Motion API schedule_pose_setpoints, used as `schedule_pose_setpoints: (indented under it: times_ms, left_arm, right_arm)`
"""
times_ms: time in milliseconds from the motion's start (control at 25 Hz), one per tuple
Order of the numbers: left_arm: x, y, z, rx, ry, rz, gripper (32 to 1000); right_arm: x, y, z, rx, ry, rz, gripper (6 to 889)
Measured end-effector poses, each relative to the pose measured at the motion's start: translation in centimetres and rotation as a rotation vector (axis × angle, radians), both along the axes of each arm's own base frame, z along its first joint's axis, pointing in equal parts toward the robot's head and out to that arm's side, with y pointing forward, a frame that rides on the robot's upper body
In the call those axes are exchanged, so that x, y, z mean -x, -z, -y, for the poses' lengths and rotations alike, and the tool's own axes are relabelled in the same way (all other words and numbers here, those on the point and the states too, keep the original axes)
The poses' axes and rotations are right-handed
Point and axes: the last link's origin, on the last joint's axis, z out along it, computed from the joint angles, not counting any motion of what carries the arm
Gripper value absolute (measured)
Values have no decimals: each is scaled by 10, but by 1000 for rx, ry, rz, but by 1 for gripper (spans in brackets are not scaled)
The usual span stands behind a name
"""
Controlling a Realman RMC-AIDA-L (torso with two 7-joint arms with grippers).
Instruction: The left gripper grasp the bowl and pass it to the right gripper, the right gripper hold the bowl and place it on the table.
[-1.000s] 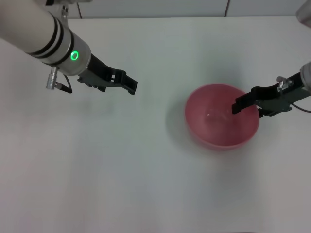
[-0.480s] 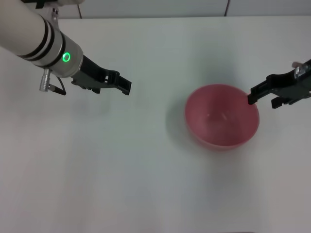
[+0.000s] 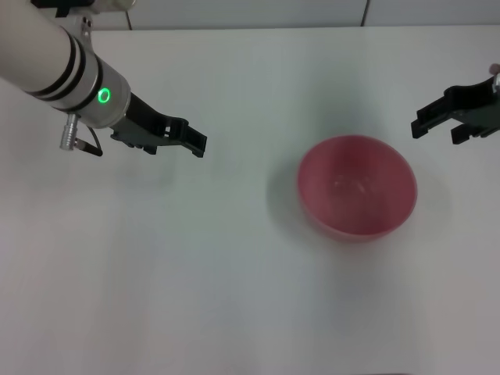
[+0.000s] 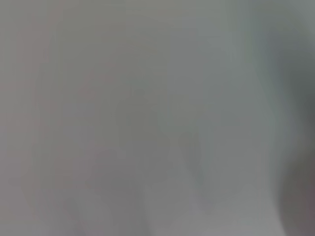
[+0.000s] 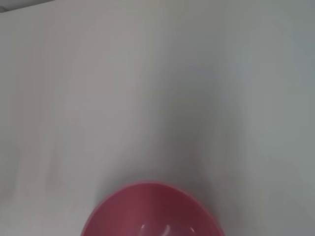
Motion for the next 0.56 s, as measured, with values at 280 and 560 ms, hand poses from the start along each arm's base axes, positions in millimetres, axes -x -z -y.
schedule_pose_setpoints:
  times_ms: [280, 560]
  left_arm:
    - [-1, 0, 0, 2, 0, -1, 850]
    - [0, 0, 0, 2, -1, -1, 850]
  right_arm:
    - [2, 0, 0, 4, -3, 0, 695]
    - [2, 0, 0, 5, -4, 0, 695]
